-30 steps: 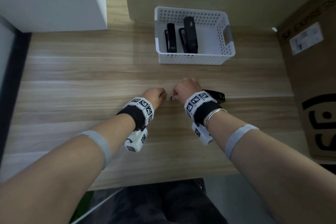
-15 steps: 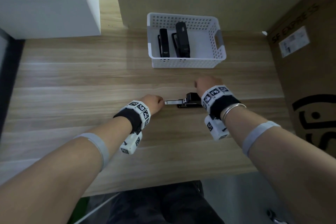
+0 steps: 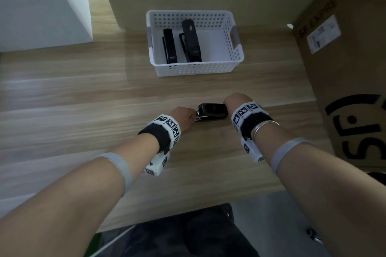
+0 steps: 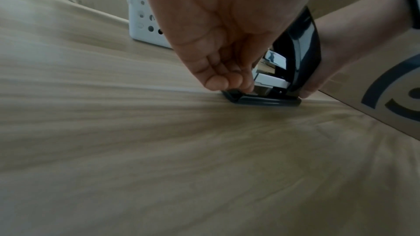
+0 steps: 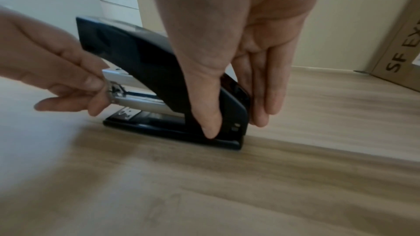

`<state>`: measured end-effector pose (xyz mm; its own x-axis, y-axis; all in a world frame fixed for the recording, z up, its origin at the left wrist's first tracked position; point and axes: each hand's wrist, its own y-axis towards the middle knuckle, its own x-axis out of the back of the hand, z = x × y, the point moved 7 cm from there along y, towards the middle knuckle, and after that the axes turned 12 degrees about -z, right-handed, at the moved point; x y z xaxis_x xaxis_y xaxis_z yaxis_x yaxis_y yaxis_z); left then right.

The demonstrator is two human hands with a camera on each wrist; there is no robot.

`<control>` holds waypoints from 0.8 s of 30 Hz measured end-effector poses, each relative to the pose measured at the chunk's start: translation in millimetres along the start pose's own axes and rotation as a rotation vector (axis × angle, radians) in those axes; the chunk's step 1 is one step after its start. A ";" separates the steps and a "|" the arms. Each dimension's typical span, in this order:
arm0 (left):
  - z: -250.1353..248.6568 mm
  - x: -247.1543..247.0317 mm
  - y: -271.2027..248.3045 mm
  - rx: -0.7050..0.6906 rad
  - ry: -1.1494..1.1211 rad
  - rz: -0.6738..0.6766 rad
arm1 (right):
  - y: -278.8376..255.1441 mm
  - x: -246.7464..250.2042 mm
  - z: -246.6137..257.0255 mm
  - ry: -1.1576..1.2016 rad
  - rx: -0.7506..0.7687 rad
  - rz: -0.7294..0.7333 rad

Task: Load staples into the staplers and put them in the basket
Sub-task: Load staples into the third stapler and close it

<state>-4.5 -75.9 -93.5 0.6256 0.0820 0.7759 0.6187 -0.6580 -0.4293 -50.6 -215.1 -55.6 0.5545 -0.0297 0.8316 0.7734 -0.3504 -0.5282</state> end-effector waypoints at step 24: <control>-6.7 73.6 18.4 0.033 0.042 -0.256 | -3.1 32.0 13.7 0.074 0.125 -0.129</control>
<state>49.8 -86.9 -41.3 0.4270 0.2109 0.8793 0.7696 -0.5953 -0.2309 -31.0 -202.2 -29.7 0.4280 -0.0630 0.9016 0.8710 -0.2373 -0.4301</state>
